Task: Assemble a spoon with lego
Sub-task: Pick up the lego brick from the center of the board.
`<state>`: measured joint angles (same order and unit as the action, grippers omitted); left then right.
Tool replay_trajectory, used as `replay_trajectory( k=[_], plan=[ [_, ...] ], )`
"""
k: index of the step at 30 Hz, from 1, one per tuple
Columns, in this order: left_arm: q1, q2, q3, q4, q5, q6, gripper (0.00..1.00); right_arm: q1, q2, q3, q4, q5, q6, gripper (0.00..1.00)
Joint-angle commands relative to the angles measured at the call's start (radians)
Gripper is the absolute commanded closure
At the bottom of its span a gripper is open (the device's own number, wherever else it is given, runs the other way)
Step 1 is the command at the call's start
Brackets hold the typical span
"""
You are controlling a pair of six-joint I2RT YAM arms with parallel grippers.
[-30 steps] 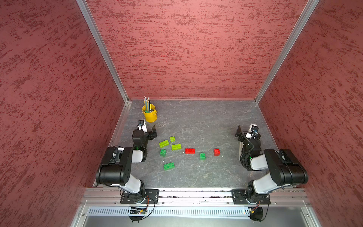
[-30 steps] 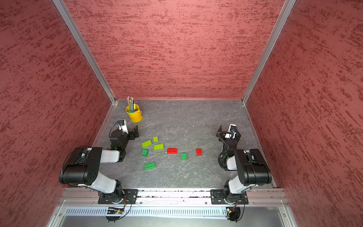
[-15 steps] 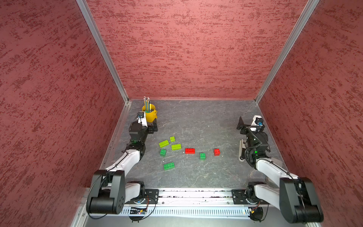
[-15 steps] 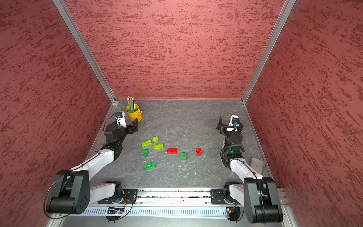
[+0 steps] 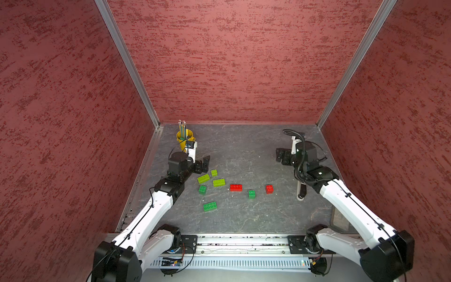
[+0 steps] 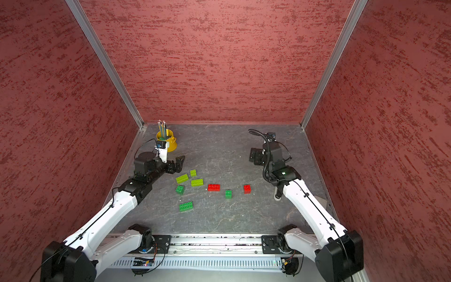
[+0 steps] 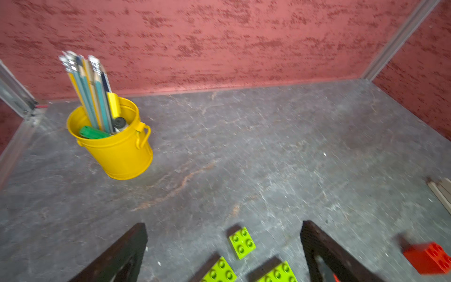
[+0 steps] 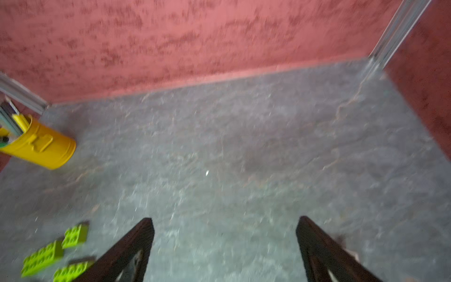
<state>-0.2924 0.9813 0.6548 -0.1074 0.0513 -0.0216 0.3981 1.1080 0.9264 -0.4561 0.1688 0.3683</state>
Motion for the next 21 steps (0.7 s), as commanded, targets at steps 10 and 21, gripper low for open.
replay_trajectory(
  k=[10,21],
  plan=[
    [-0.123,-0.092,-0.048,-0.104,0.067,-0.084,0.01,0.149,0.212,-0.020,-0.270,-0.182,0.145,0.24],
    [-0.149,-0.143,-0.086,-0.101,0.066,-0.101,0.00,0.148,0.413,-0.028,-0.242,-0.208,0.098,0.33]
  ],
)
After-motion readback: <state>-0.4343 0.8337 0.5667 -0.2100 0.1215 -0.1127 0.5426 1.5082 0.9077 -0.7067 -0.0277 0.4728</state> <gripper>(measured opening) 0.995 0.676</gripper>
